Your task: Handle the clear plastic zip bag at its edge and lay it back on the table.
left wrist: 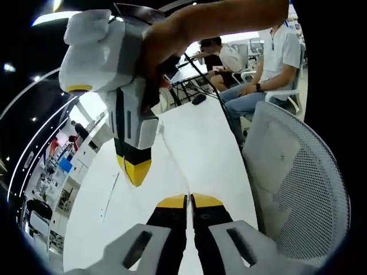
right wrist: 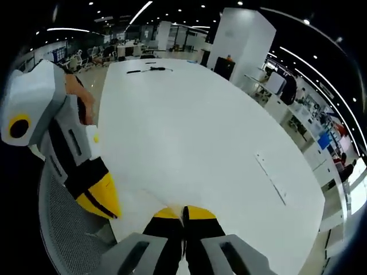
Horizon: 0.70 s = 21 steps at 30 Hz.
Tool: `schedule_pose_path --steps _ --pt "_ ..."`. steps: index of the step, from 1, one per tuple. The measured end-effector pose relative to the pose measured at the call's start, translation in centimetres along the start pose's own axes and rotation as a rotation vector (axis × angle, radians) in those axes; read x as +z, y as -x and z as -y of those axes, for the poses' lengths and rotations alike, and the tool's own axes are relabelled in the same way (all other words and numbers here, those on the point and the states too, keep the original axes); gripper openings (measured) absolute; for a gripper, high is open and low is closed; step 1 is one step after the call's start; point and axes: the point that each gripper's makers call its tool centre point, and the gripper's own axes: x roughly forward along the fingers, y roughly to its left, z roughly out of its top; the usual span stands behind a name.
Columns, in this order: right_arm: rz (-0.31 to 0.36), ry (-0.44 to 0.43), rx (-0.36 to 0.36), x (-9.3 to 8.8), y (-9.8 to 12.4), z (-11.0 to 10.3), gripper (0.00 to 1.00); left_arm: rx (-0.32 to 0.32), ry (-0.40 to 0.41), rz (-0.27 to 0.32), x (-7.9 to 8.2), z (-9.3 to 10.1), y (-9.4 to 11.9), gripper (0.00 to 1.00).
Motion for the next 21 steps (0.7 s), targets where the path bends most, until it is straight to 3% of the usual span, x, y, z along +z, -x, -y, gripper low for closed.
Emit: schedule_pose_path --steps 7,21 --pt "0.009 0.007 -0.021 0.2 0.0 0.8 0.0 0.048 0.072 0.027 0.1 -0.8 2.1 0.05" --pt "0.045 0.075 -0.062 1.3 -0.8 2.5 0.0 0.172 0.261 0.047 -3.2 -2.0 6.5 0.17"
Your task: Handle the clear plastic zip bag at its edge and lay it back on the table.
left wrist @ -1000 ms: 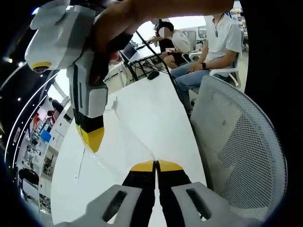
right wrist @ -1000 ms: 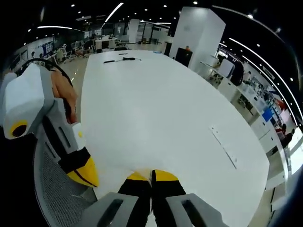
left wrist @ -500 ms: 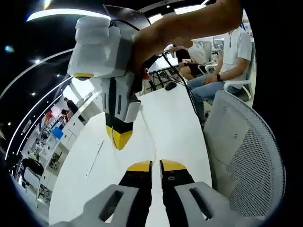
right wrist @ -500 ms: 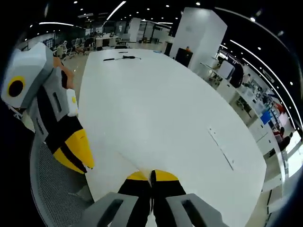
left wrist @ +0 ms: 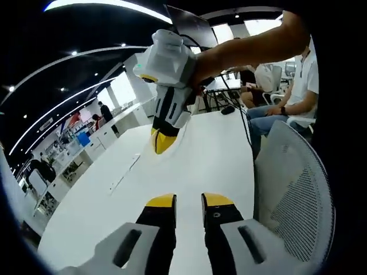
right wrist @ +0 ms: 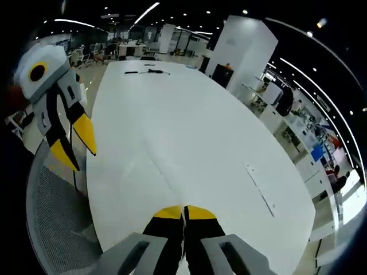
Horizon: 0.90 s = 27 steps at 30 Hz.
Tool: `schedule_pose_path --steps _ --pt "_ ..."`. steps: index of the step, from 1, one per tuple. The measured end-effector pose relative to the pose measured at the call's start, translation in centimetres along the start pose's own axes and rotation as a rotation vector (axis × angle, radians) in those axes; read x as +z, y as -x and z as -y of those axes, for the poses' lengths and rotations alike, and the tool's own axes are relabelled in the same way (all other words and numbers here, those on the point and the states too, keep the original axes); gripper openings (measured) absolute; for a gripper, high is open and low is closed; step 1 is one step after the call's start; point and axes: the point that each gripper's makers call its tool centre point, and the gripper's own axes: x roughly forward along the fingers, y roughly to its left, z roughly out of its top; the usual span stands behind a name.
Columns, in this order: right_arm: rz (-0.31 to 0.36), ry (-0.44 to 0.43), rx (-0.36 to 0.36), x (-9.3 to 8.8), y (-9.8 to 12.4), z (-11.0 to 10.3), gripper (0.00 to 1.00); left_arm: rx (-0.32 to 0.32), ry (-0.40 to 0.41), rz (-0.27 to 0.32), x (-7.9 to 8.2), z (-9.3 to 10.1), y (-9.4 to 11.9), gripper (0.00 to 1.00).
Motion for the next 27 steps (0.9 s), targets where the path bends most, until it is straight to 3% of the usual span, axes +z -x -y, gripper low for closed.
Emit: schedule_pose_path --steps 10,13,15,27 --pt "0.029 0.07 -0.008 0.5 -1.3 0.6 0.0 0.057 0.08 -0.009 -2.2 -0.4 2.3 0.22" --pt "0.033 0.08 0.007 0.5 -1.8 0.5 0.0 0.068 0.082 -0.013 -2.8 -0.6 2.9 0.27" --pt "0.037 0.093 0.014 0.3 -2.4 0.4 0.0 0.078 0.126 -0.016 -3.3 -0.8 3.3 0.3" --pt "0.067 0.195 0.001 -0.1 -5.3 0.3 0.0 0.139 0.26 0.03 -5.0 -1.4 5.7 0.43"
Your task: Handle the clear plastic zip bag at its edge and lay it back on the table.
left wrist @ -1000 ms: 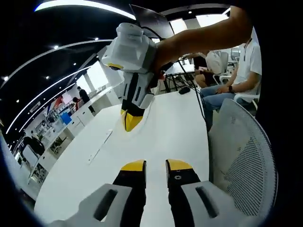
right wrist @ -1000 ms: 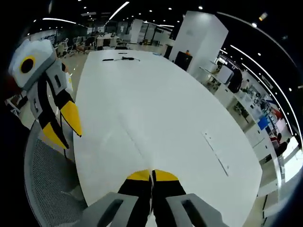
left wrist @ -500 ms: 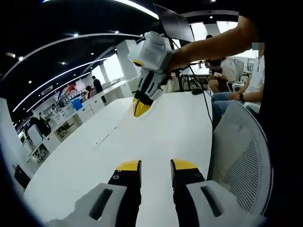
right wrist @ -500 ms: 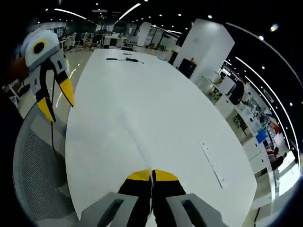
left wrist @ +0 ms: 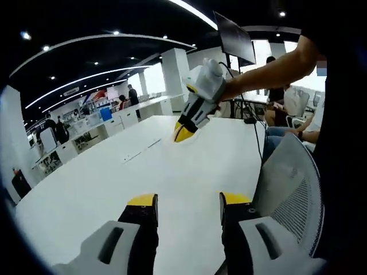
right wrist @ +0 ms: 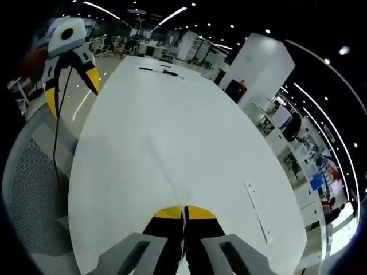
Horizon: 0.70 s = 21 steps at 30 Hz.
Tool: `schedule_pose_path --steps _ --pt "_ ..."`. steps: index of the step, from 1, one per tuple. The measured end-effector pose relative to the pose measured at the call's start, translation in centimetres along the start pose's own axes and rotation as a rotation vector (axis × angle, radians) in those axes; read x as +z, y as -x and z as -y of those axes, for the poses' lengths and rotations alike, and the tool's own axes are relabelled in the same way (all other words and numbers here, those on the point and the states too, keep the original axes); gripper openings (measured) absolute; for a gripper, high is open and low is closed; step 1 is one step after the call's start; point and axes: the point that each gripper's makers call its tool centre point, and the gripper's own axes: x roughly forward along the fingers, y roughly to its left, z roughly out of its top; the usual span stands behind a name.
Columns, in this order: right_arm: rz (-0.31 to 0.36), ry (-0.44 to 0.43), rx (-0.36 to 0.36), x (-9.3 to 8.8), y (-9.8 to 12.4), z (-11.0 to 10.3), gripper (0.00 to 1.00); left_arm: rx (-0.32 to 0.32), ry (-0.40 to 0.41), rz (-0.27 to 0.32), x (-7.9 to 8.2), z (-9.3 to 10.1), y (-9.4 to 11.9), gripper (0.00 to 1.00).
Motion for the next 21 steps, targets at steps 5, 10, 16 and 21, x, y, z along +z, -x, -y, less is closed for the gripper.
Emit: schedule_pose_path --steps 5,10,16,21 --pt "-0.02 0.028 0.012 -0.9 -1.7 -0.7 0.0 0.015 0.027 0.005 -0.5 0.0 0.6 0.49" --pt "-0.015 0.077 0.019 -1.5 -2.8 -1.5 0.0 0.025 0.039 0.004 -0.9 0.2 1.0 0.51" --pt "-0.03 0.144 0.04 -2.9 -4.7 -2.3 0.0 0.032 0.063 -0.005 -1.7 0.1 1.2 0.52" --pt "-0.04 0.147 0.068 -3.5 -5.6 -3.1 0.0 0.052 0.087 0.004 -2.2 0.2 1.4 0.52"
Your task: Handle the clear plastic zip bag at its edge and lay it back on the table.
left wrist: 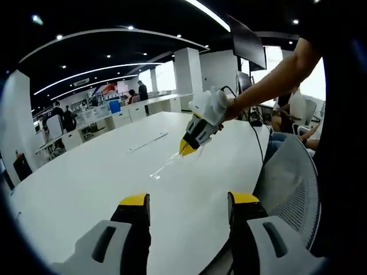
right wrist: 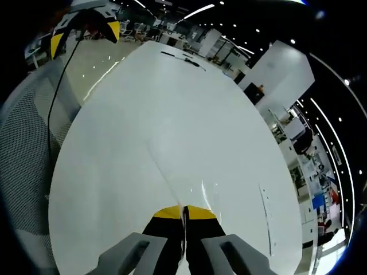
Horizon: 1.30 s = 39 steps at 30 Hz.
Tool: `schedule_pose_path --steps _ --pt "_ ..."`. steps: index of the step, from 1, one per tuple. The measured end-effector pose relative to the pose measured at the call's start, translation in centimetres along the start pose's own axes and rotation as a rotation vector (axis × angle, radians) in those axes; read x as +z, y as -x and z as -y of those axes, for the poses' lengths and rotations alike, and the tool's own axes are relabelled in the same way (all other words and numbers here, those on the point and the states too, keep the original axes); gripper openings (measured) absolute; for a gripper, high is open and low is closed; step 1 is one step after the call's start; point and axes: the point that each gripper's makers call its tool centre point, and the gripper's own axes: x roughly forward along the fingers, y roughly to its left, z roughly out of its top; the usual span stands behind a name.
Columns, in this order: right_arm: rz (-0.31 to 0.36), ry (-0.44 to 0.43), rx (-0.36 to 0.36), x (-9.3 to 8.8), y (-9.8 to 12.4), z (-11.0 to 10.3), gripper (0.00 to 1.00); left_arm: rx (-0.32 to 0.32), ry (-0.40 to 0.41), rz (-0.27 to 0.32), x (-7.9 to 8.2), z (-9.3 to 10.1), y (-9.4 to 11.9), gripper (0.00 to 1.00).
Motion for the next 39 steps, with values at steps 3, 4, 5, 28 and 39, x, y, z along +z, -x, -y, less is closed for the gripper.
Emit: schedule_pose_path --steps 3,4,5,28,39 --pt "-0.01 0.003 0.017 -0.3 -0.4 -0.6 0.0 0.0 0.019 -0.008 -0.7 0.1 0.0 0.54" --pt "-0.016 -0.003 0.028 -0.5 -0.6 -0.9 0.0 0.0 0.015 -0.017 -1.1 0.3 0.0 0.54" --pt "-0.016 -0.01 0.034 -0.6 -0.8 -1.2 0.0 -0.004 0.023 -0.031 -1.6 0.5 0.0 0.54" --pt "-0.073 -0.155 0.125 -3.4 -4.1 -5.8 0.07 -0.024 0.028 -0.081 -4.6 3.8 -0.5 0.52" --pt "-0.055 -0.344 0.111 -4.0 -3.0 -6.1 0.21 -0.045 -0.002 -0.08 -4.1 4.1 -0.9 0.5"
